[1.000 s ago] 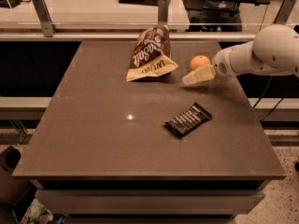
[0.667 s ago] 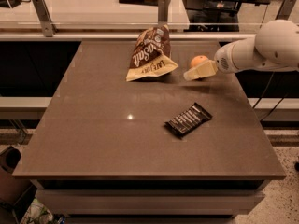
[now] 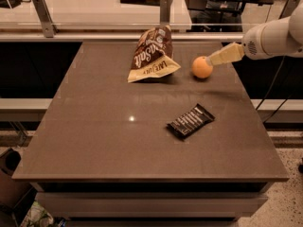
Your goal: Move orange near brown chip bag
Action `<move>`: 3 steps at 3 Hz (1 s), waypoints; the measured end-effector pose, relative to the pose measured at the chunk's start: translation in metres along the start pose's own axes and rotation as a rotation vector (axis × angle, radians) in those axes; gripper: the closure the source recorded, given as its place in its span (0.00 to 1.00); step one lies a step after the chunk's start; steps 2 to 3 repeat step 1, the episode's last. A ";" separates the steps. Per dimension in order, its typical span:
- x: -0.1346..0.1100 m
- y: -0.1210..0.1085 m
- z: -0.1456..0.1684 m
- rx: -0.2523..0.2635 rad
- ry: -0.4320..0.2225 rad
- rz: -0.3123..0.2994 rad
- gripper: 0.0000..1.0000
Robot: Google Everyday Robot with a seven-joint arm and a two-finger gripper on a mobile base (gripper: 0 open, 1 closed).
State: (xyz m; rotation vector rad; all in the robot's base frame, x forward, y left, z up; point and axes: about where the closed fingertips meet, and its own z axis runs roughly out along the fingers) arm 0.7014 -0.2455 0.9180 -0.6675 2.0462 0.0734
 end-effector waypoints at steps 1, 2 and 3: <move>0.001 -0.023 -0.053 0.106 -0.038 0.030 0.00; 0.001 -0.023 -0.053 0.106 -0.038 0.030 0.00; 0.001 -0.023 -0.053 0.106 -0.038 0.030 0.00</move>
Offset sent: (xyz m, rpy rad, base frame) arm 0.0000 0.0000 0.0000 0.0000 0.0000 0.0000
